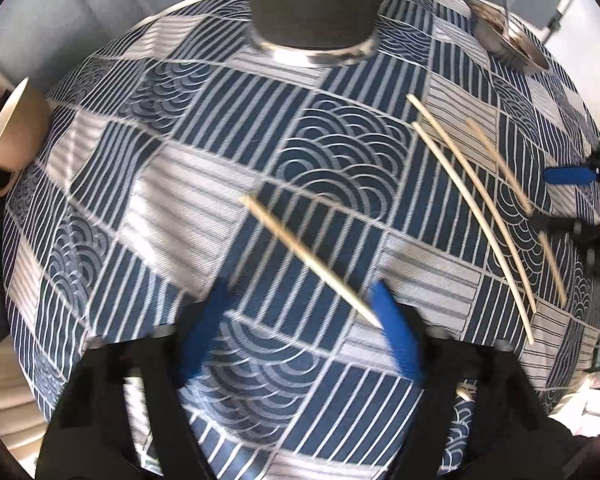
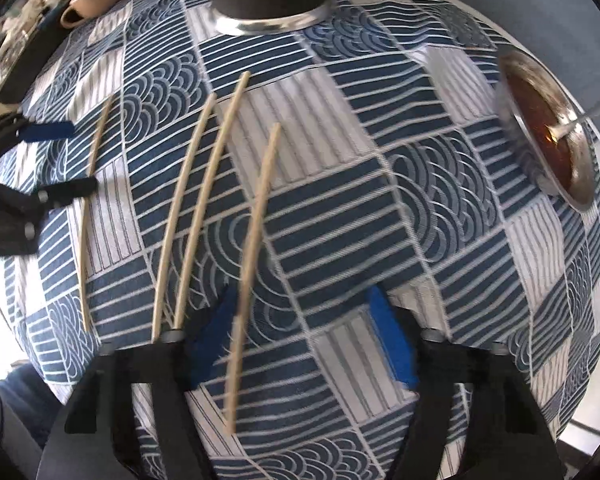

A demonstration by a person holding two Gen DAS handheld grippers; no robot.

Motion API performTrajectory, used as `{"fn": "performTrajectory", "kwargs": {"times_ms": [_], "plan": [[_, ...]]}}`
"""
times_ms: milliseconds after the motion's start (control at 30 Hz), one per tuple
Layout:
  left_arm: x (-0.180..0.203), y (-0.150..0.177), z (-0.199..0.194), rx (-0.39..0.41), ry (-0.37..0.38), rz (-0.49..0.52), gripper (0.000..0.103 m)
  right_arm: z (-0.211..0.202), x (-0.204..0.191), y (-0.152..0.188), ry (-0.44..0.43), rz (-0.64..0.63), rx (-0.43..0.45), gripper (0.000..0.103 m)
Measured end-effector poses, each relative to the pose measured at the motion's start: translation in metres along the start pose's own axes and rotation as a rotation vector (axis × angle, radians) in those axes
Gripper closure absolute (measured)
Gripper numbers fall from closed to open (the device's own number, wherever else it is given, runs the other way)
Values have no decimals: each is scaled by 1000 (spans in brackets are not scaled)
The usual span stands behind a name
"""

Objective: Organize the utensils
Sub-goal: 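Close the left gripper on a chopstick while the right gripper grasps one too, then raise the left gripper's chopstick toward the holder while the right gripper carries its own above it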

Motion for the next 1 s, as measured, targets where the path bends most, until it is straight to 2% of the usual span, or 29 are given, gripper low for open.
{"fn": "performTrajectory", "kwargs": {"times_ms": [33, 67, 100, 133, 167, 200, 233, 267, 333, 433, 567, 633, 733, 900, 1000], "plan": [[-7, 3, -5, -1, -3, -16, 60, 0, 6, 0, 0, 19, 0, 72], [-11, 5, -7, -4, -3, -27, 66, 0, 11, 0, -1, 29, 2, 79], [-16, 9, -10, -6, 0, -42, 76, 0, 13, 0, 0, 37, 3, 86], [-20, 10, -12, -8, 3, -49, 85, 0, 15, 0, 0, 44, 3, 87], [-25, 14, -14, -13, 6, -65, 87, 0, 18, -1, 0, 59, -1, 96], [-29, 19, -17, -22, 9, -85, 90, 1, 21, 0, -24, 99, -17, 98], [-32, 24, -20, -34, 4, -94, 92, 2, 23, 1, -138, 176, -46, 98], [-35, 26, -22, -40, 0, -93, 92, 3, 25, 3, -212, 215, -60, 98], [-41, 31, -24, -35, 22, -114, 94, 4, 30, 5, -243, 255, -46, 98], [-54, 37, -29, -47, 93, -189, 97, 0, 34, 6, -354, 345, -42, 98], [-64, 42, -39, -75, 113, -214, 98, -15, 36, 8, -403, 351, -5, 98], [-69, 44, -48, -69, 111, -220, 98, -23, 35, 10, -406, 350, 17, 98], [-72, 42, -68, -53, 149, -238, 98, -33, 38, 6, -431, 360, 51, 98], [-74, 31, -93, -31, 137, -246, 98, -60, 46, -21, -456, 370, 126, 98], [-71, 15, -113, 14, 151, -239, 98, -85, 61, -40, -500, 407, 206, 98]]}}
Point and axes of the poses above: each gripper's, at about its wrist camera, not at the fingertips, and z roughly the way its jaws point, x to its right, y to its underside, the point moved 6 cm from there along z, roughly the way its jaws point, and after that the axes turned 13 degrees about y, right-handed, at the moved point
